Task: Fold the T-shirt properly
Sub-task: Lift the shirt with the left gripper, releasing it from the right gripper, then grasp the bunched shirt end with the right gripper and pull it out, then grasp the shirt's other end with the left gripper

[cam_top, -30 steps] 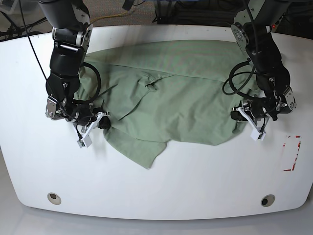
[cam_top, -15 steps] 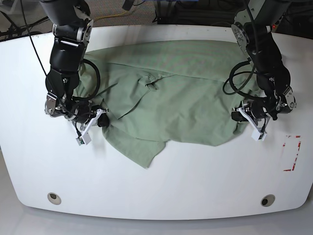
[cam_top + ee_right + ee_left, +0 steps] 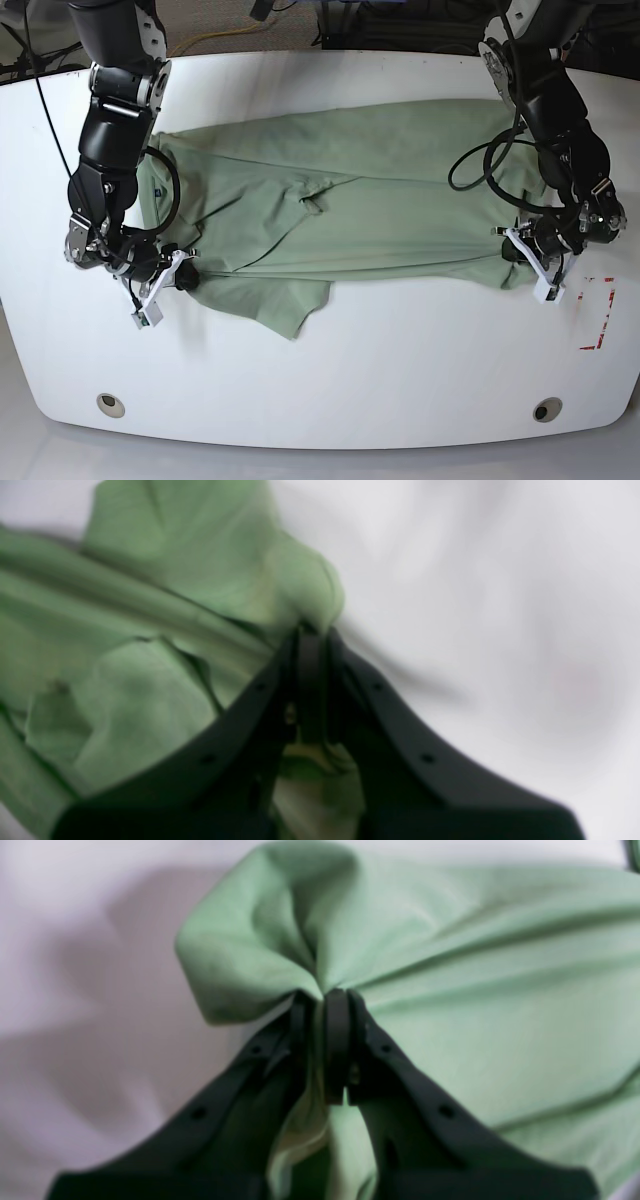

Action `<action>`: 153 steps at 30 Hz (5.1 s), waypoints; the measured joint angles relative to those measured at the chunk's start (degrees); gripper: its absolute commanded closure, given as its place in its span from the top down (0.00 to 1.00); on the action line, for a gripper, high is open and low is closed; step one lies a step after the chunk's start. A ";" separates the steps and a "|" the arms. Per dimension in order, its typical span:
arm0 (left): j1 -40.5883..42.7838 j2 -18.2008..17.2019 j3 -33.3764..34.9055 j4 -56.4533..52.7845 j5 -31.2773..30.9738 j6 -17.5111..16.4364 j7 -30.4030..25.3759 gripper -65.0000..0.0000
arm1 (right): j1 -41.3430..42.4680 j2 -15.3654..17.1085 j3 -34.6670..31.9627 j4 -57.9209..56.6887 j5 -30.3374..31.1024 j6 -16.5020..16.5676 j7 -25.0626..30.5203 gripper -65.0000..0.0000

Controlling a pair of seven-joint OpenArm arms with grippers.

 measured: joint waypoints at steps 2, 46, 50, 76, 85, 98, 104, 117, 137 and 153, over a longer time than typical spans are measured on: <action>-0.20 0.17 0.48 3.32 -0.90 0.04 0.85 0.00 | 1.73 0.37 -0.22 0.00 -0.04 0.22 -1.33 0.00; -26.38 -4.79 10.49 35.06 -0.52 -2.43 10.60 0.00 | 41.33 9.11 -6.71 18.23 -0.11 -0.13 -23.98 0.00; -20.74 -5.07 10.45 36.70 -0.37 -2.43 11.26 0.00 | 31.80 9.16 -4.83 21.73 1.33 -0.28 -25.90 0.00; 13.55 -8.68 2.36 37.92 -0.28 -2.45 9.97 0.00 | 2.82 -6.99 0.07 16.35 -7.74 -0.09 -12.81 0.74; 21.46 -11.43 -1.22 37.83 -0.55 -2.45 9.68 0.00 | 5.44 -16.15 0.07 10.99 -8.33 -0.26 -10.21 0.75; 22.25 -11.26 -1.81 37.44 -0.44 -2.43 9.97 0.43 | 7.58 -24.13 -1.84 -0.48 -17.46 -0.26 3.43 0.76; 22.27 -11.28 -1.84 37.46 -0.72 -2.43 9.81 0.30 | 7.61 -24.44 -11.32 -5.68 -17.59 -0.63 9.53 0.75; 22.14 -11.21 -1.90 37.46 -0.48 -2.43 9.77 0.04 | 7.28 -24.04 -12.70 -13.16 -18.25 -0.70 19.02 0.00; 21.55 -10.32 -1.97 37.35 -0.11 -2.43 9.77 0.67 | -16.41 -9.18 -8.59 34.21 -17.11 -0.15 -4.76 0.00; 8.09 -2.23 -5.31 18.16 -0.81 -2.40 9.53 0.75 | -20.94 -5.16 3.63 37.09 -15.58 -0.07 -7.76 0.00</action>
